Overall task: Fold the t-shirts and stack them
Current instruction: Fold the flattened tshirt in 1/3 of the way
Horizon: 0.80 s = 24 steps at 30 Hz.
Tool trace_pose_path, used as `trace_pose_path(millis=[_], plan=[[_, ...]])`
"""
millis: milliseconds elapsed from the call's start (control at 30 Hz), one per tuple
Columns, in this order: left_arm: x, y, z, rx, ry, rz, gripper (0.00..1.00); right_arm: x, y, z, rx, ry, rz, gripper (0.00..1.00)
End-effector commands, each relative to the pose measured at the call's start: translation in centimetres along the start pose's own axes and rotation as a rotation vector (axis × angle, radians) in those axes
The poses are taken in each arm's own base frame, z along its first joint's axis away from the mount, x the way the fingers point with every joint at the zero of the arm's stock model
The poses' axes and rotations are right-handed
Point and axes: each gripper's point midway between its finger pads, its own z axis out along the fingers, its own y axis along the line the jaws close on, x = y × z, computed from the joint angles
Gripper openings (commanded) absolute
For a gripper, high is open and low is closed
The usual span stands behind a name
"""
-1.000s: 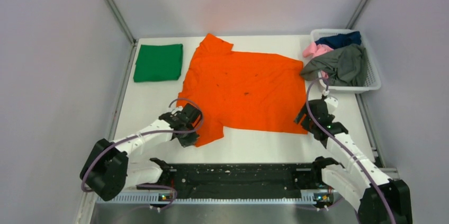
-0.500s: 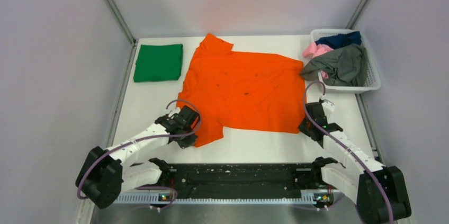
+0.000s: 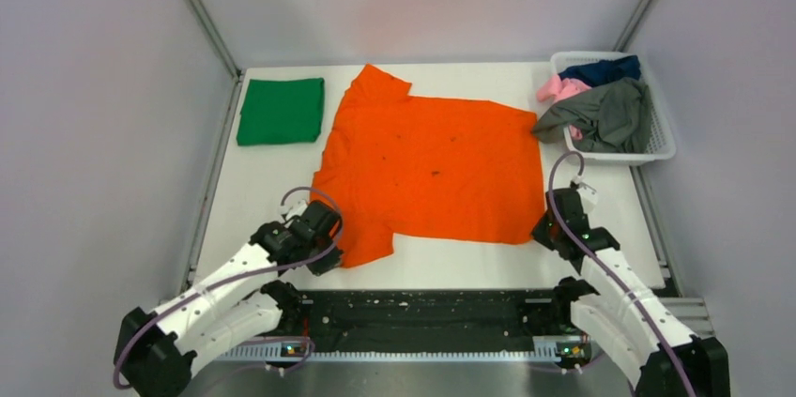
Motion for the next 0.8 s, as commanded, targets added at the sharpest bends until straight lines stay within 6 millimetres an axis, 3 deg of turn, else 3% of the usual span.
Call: trace_pose_path(millis=[0, 133, 333, 500, 633, 767], plan=[[0.0, 0.3, -1.6, 0.032, -0.01, -0.016, 0.0, -0.4, 0.6, -1.1, -0.024, 0.004, 0.047, 0.0], [-1.7, -3.4, -1.7, 0.156, -0.076, 0.036, 0.0, -1.1, 1.3, -0.9, -0.038, -0.01, 0.05, 0.0], [-7.0, -9.0, -2.2, 0.168, -0.239, 0.103, 0.0, -3.6, 2.7, -0.8, -0.04, -0.061, 0.02, 0.0], [-11.4, -11.8, -2.7, 0.102, -0.326, 0.156, 0.0, -5.7, 4.0, -0.7, -0.042, -0.092, -0.005, 0.0], [-14.6, -14.6, -2.7, 0.143, -0.338, 0.184, 0.0, -7.8, 4.7, -0.6, -0.033, -0.126, -0.017, 0.0], [-17.9, -15.9, -2.4, 0.142, -0.373, 0.18, 0.0, -9.5, 5.0, 0.0, -0.01, -0.145, -0.022, 0.0]])
